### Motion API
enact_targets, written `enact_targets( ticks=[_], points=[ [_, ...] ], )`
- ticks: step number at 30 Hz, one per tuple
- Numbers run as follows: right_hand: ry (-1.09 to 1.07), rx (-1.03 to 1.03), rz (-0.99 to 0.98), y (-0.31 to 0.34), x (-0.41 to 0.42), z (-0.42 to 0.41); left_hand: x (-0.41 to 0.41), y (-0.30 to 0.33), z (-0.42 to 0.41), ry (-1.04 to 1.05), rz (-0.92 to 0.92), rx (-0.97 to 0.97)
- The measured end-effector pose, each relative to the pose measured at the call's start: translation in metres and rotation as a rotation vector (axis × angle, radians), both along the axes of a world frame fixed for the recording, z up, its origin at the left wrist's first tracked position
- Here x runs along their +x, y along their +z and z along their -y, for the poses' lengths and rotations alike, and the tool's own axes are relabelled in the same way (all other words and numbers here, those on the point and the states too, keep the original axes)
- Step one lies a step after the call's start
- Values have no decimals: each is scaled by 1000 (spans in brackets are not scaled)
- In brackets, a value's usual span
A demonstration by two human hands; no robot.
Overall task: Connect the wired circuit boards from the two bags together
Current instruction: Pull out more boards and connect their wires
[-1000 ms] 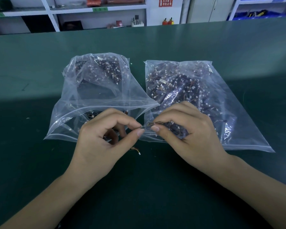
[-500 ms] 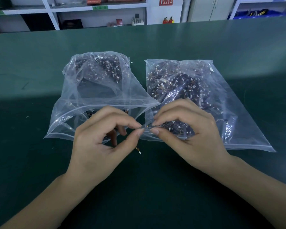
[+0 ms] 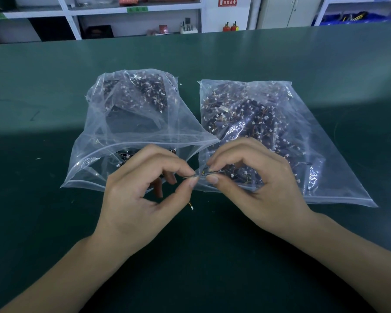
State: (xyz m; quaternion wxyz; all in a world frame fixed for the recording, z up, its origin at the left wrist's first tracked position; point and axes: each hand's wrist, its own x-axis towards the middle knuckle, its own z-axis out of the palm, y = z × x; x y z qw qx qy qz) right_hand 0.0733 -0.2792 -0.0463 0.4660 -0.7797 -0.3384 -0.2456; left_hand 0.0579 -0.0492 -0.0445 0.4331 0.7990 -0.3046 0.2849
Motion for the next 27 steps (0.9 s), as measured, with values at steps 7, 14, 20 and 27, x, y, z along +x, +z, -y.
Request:
enact_targets(
  ticks=[7, 14, 20, 27],
  points=[
    [16, -5, -20, 0, 0, 0, -1, 0, 0, 3, 8, 8],
    [-44, -91, -8, -1, 3, 5, 1, 0, 1, 86, -7, 18],
    [-148, -525, -46, 5, 13, 20, 8, -1, -5, 179, -73, -2],
    [-199, -480, -67, 8, 14, 20, 5, -3, 1, 24, -45, 82]
  ],
)
